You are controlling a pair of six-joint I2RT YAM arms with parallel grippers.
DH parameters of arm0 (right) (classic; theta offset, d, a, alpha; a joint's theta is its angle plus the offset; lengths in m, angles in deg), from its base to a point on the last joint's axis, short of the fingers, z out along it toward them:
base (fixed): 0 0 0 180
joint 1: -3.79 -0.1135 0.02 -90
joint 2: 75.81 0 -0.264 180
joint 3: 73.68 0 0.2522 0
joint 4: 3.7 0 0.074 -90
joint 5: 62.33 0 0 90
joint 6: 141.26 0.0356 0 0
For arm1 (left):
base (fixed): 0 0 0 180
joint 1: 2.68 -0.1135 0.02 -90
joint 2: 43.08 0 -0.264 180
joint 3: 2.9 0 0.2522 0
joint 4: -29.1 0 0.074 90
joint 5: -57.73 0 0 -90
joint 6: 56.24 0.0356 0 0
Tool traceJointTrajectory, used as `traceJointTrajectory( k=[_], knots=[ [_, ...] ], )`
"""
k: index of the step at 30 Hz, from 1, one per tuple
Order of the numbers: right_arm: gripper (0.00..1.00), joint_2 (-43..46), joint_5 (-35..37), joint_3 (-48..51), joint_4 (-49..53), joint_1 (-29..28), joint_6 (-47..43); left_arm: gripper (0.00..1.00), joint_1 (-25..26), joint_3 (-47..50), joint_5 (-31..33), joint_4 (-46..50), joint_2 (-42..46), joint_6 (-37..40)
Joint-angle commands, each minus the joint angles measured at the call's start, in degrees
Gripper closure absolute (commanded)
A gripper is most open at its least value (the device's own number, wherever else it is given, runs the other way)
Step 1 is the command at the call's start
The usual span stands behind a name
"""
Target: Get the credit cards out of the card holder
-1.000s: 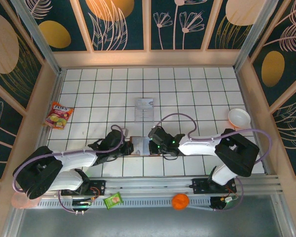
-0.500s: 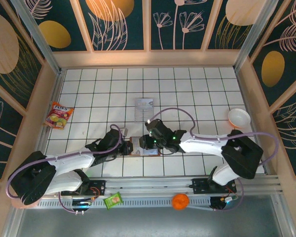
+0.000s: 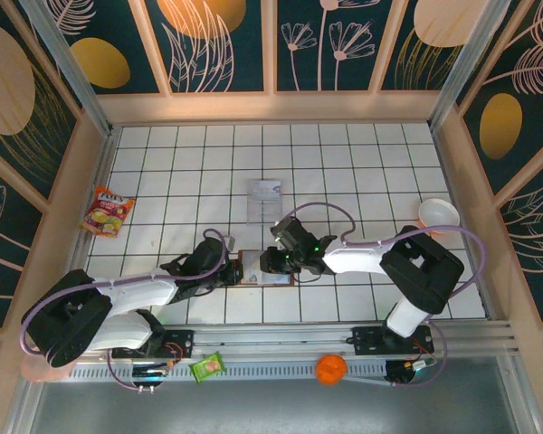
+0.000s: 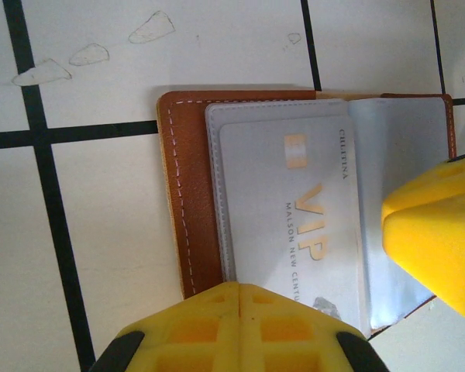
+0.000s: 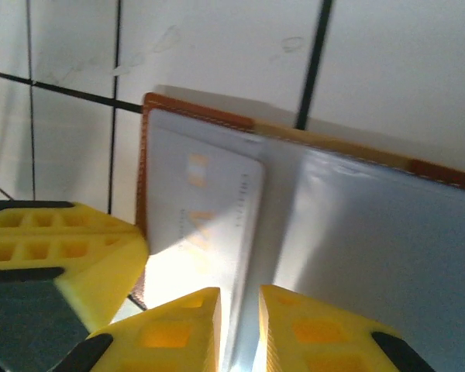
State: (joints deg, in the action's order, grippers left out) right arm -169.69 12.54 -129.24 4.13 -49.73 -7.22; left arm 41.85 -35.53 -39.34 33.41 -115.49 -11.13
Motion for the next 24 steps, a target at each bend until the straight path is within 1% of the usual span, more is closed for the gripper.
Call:
traceJointTrajectory(
  k=[1, 16, 19, 24],
  knots=[
    [0.8, -1.3, -1.0, 0.6, -2.4, 0.3, 1.5, 1.0, 0.2, 1.1, 0.1, 0.7, -0.6, -0.3],
    [0.84, -3.3, -2.6, 0.9, -5.6, 1.3, 2.8, 1.0, 0.2, 1.2, -0.3, 0.4, -0.7, -0.3],
    [0.86, -3.6, -2.8, 1.3, -6.3, 1.3, 3.2, 1.0, 0.2, 1.2, -0.4, 0.3, -0.8, -0.3],
    [0.87, -4.0, -3.7, 1.7, -7.7, 1.6, 3.4, 1.0, 0.1, 1.4, -0.8, -0.2, -0.8, -0.4]
  ],
)
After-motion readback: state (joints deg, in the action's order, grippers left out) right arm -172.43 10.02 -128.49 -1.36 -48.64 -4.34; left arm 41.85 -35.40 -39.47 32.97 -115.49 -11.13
